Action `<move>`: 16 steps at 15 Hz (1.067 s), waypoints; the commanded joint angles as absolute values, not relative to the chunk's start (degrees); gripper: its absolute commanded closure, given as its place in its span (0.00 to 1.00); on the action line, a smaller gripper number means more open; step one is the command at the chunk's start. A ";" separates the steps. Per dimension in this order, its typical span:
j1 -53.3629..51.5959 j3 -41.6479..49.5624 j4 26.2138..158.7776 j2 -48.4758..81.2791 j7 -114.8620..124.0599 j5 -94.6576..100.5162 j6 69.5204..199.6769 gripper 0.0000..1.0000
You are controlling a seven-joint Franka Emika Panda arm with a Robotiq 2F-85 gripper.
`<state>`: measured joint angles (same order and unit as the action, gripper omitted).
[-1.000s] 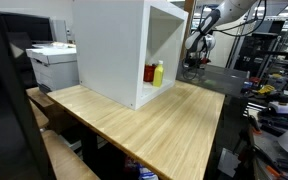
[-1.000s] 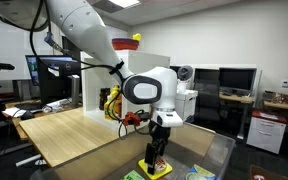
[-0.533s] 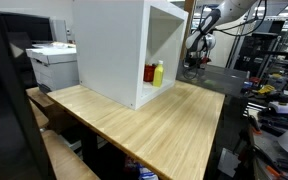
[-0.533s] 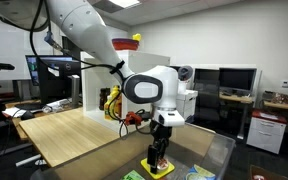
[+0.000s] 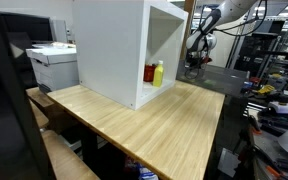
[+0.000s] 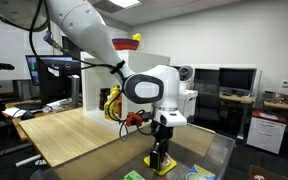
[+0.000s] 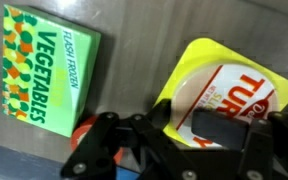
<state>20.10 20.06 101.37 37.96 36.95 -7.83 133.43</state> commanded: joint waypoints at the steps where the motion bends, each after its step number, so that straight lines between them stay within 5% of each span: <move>1: 20.35 19.70 101.44 38.51 34.61 -8.88 134.17 0.98; 11: 20.36 19.61 101.24 37.12 34.71 -9.49 134.13 1.00; 12: 20.26 19.63 100.90 37.10 34.97 -9.49 133.94 0.75; 16: 20.28 19.50 99.87 37.17 35.10 -9.58 133.57 0.60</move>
<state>20.04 19.98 99.86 37.83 36.59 -7.90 133.43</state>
